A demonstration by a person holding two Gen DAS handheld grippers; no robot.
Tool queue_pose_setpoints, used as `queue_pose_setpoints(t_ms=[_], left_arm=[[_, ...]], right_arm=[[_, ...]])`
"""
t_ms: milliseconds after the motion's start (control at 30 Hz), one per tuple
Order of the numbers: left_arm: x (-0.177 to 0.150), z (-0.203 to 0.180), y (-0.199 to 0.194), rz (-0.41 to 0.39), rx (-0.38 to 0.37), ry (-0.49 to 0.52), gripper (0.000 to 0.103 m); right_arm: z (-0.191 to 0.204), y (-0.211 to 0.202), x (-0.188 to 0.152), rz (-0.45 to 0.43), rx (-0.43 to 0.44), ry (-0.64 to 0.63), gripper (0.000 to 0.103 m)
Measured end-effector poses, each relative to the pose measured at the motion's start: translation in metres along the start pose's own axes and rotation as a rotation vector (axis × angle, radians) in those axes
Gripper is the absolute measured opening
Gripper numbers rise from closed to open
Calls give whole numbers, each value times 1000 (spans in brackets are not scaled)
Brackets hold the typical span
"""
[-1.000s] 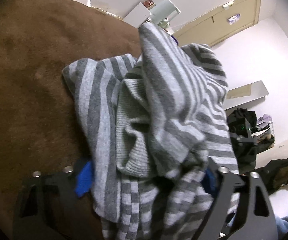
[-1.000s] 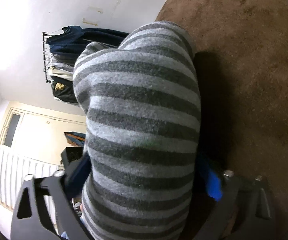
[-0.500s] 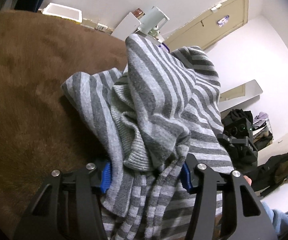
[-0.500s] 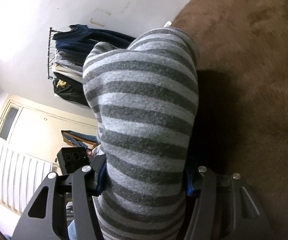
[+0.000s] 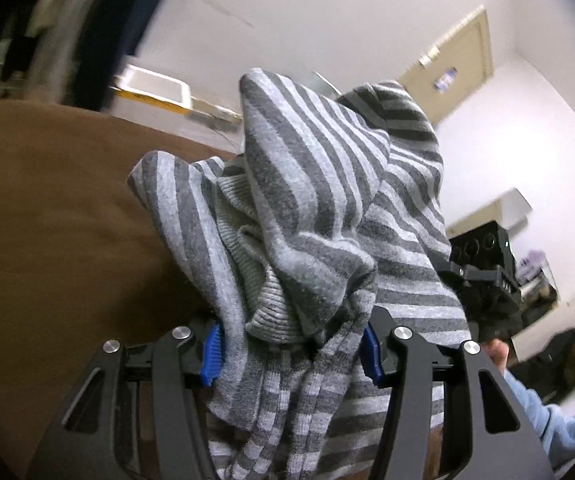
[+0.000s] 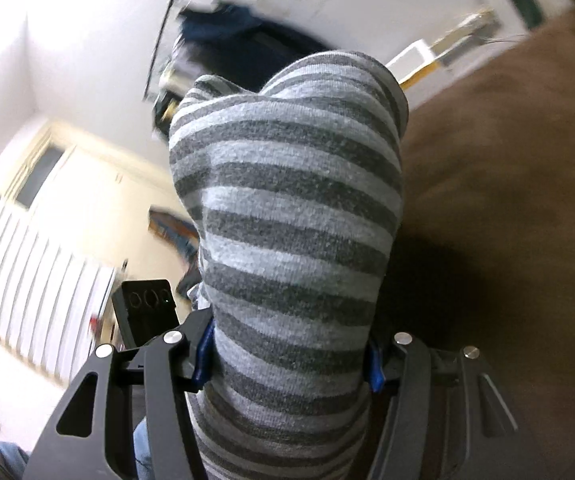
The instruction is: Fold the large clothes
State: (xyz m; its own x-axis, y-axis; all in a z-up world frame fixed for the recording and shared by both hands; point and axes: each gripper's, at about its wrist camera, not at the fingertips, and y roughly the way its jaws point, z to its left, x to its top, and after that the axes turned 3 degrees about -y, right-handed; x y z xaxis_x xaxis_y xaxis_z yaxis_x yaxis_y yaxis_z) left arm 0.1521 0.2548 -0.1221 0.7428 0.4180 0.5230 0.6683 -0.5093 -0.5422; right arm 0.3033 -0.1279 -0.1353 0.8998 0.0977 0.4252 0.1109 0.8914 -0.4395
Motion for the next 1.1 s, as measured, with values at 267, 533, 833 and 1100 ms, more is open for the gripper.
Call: queue_pose_setpoints(t_ms=[267, 533, 833, 1100], left_arm=[[-27, 45, -164, -138, 251, -71, 54], [-72, 108, -281, -229, 444, -205, 54], [-139, 178, -346, -286, 578, -375, 54], [-166, 237, -337, -333, 590, -449, 65]], right_arm=[[114, 124, -1, 255, 109, -175, 56], [190, 248, -54, 459, 226, -240, 56], [218, 353, -132, 641, 269, -271, 56], [224, 414, -167, 733, 171, -404, 64]])
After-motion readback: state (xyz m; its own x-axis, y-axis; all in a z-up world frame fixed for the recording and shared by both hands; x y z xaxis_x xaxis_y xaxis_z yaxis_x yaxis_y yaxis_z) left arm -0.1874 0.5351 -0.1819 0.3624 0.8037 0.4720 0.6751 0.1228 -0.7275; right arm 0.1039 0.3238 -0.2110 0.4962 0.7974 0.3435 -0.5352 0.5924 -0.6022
